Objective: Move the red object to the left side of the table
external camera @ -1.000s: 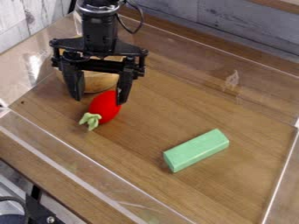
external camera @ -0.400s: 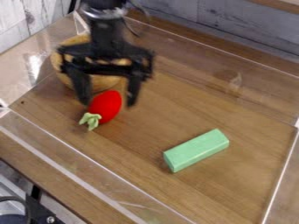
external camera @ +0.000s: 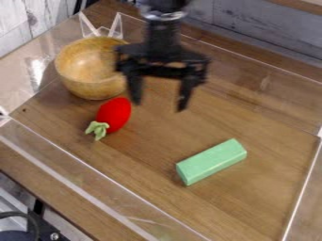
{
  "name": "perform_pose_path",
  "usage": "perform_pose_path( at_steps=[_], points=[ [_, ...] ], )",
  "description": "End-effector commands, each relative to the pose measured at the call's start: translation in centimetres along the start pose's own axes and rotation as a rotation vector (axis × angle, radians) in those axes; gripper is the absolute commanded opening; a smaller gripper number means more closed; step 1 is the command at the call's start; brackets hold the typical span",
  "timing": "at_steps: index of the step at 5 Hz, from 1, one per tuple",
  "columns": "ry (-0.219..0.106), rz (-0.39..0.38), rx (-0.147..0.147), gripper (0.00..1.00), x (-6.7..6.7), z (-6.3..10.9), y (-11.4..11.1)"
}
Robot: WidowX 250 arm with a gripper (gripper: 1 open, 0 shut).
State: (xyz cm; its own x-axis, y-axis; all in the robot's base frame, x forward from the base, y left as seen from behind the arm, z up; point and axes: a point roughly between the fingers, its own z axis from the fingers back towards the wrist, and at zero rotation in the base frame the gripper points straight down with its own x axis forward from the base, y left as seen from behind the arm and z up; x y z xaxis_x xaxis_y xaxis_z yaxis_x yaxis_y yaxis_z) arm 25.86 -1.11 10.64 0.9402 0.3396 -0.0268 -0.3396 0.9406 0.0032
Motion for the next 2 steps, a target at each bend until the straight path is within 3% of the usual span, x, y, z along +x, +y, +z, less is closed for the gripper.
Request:
perform_pose_path(
  at_steps=[1, 2],
  points=[
    [-0.052, -0.036, -0.015, 1.00, 1.13, 0.98, 0.44],
    [-0.073, -0.066, -0.003, 1.00, 1.34, 0.68, 0.67]
  ],
)
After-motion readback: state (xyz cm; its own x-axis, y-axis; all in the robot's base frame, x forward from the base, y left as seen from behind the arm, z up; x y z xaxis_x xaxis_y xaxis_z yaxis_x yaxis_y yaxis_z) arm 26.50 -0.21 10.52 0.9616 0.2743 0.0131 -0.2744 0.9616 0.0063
